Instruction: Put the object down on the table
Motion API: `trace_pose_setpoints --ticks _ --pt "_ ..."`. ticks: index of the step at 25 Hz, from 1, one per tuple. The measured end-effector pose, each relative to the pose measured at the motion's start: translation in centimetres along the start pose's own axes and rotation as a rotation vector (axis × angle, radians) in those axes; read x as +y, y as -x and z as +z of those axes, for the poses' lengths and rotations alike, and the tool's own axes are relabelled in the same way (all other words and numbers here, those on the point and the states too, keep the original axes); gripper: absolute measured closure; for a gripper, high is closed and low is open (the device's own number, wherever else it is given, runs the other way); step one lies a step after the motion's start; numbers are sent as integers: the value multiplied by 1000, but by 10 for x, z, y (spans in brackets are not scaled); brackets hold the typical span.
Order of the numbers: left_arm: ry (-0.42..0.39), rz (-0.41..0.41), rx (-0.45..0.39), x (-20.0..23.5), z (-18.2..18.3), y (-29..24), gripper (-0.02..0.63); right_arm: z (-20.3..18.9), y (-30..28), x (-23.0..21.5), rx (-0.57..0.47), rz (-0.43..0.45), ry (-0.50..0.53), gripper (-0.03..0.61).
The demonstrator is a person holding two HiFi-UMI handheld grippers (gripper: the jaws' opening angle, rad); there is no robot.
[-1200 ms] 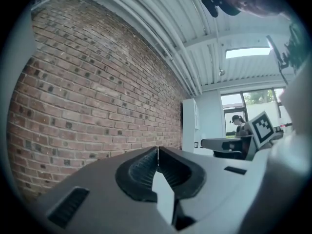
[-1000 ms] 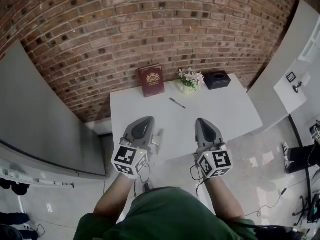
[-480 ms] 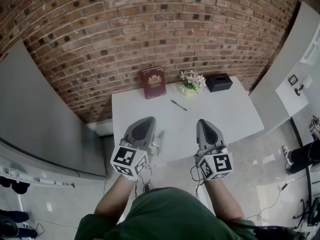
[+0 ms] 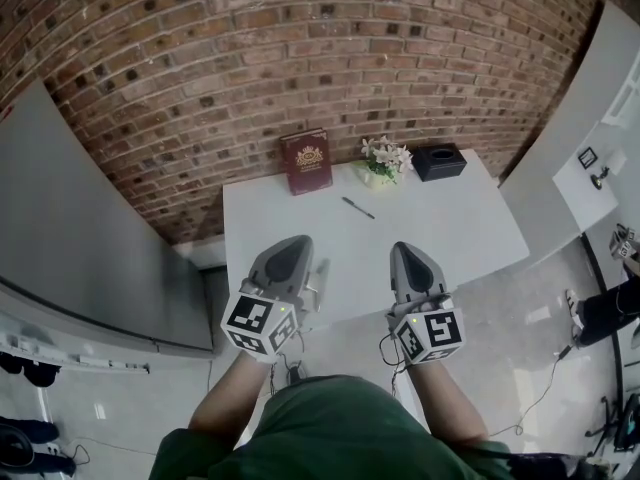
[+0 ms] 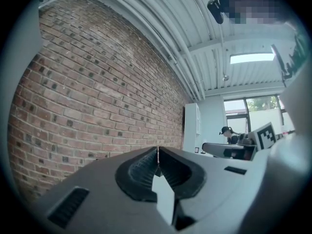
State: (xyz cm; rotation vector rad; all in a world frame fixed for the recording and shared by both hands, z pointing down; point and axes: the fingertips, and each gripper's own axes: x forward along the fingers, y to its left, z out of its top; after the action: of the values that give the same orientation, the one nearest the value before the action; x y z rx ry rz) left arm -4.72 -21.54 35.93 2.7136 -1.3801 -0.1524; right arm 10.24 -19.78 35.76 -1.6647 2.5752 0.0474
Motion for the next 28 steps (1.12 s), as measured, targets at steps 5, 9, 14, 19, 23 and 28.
trace_pose_setpoints --ticks 5,9,14,19,23,28 --pt "2 4 -1 1 -1 0 603 -1 -2 1 -1 6 0 575" --pt "3 8 3 2 -3 0 603 -2 -3 0 -2 10 0 575" --pt "0 8 5 2 -4 -1 603 -3 -3 -1 1 10 -5 575" --pt "1 7 9 2 -5 -3 603 -5 -3 -2 6 8 -6 575" --pt "4 8 10 4 -5 -4 603 -8 -5 -2 11 10 -10 575" --pt "3 14 6 7 -4 -5 603 -10 -8 1 19 20 -1 577"
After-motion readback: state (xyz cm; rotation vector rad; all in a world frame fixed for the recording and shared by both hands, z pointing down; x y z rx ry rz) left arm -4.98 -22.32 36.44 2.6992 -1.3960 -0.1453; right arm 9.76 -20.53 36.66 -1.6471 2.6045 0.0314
